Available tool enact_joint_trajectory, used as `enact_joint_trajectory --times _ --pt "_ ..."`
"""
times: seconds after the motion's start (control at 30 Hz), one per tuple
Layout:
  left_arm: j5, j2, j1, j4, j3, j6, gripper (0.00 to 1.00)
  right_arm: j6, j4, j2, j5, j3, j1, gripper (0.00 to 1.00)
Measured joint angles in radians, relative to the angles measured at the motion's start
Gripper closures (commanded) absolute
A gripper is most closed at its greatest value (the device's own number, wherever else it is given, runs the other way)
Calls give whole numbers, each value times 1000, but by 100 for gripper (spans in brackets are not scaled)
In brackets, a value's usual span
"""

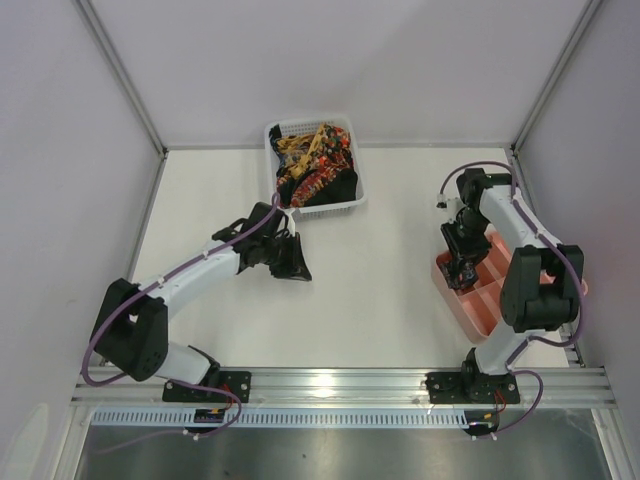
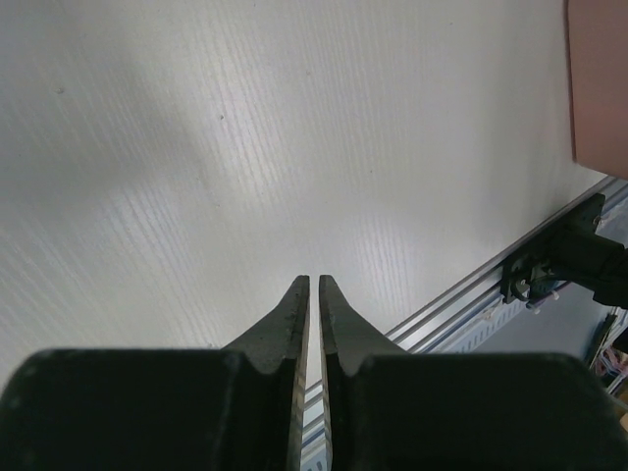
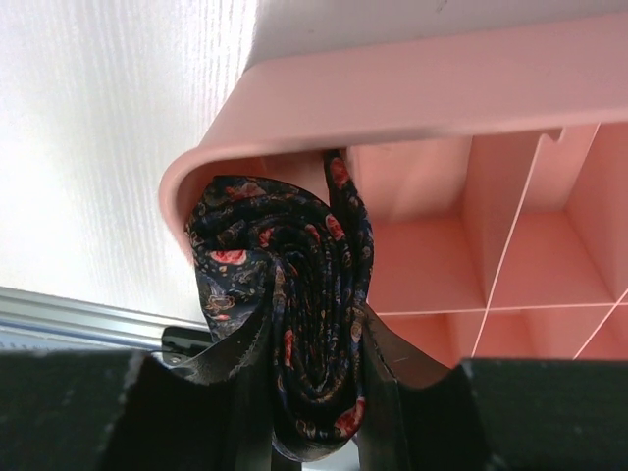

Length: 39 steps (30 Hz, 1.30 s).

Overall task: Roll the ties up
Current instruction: Place the rolled tie into the container

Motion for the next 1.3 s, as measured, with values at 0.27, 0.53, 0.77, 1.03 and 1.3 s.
enact_joint_trajectory --times 0.27,0.53,0.77,1.03,1.3 --pt "-2 21 0 -13 8 0 89 1 44 61 72 -12 47 100" --pt "-3 32 0 -24 13 0 89 32 69 79 125 -21 82 100" --pt "-10 32 0 -40 17 0 89 58 151 79 157 -134 149 100" --pt "-18 32 0 -61 38 1 89 61 209 41 152 -195 150 79" --pt "-36 33 0 -85 72 1 89 63 254 5 116 -200 140 49"
